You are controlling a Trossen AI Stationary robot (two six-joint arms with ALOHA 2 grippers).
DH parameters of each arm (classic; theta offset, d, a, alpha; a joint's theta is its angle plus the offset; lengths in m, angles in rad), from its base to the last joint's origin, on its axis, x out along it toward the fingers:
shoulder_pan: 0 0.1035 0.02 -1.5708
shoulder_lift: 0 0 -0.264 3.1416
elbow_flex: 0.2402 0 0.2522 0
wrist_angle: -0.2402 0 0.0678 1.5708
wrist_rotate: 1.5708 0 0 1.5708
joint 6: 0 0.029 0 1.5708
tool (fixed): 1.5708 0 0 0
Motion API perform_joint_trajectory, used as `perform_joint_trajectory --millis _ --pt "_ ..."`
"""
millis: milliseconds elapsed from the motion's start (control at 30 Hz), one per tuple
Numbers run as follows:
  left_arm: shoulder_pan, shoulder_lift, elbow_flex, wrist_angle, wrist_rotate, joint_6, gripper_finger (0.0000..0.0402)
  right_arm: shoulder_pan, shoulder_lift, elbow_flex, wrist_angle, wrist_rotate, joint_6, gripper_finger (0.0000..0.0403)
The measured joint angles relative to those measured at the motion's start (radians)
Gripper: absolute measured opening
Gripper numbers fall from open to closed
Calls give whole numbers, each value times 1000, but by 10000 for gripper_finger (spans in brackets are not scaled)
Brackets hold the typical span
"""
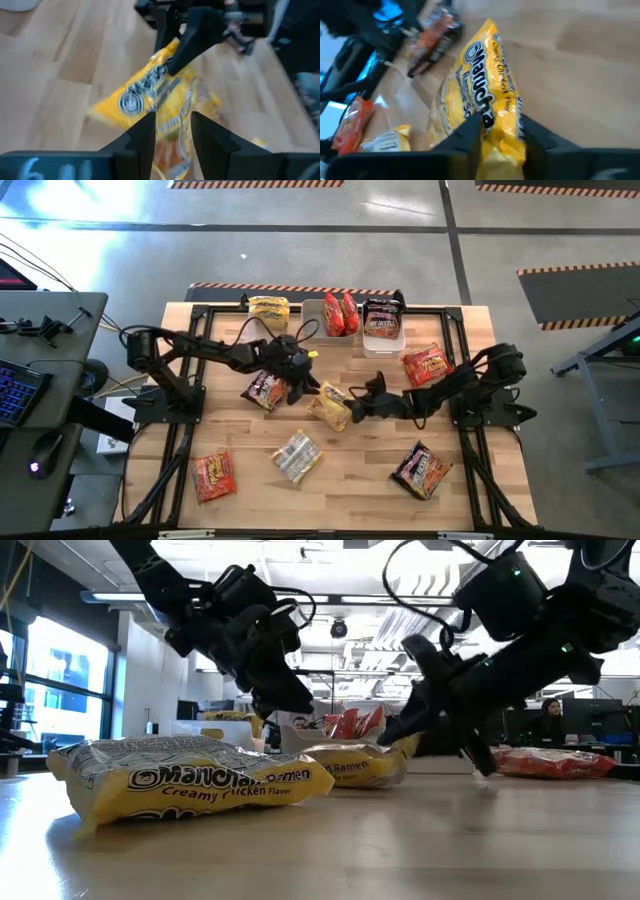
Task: Sort Maruchan noodles
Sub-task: Put the top yellow noodle pack into the transparent bin
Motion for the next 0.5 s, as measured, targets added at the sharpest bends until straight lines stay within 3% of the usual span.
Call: perform_joint_trajectory --millis 167,333,500 --pt "28 0 37 -12 100 -1 115 -22 -1 0 46 -23 -232 9" --pt "23 0 114 -145 117 104 122 -61 0 24 85 -128 -509 12" --pt "-7 0 209 -347 8 228 156 -77 -1 115 34 -195 -791 2"
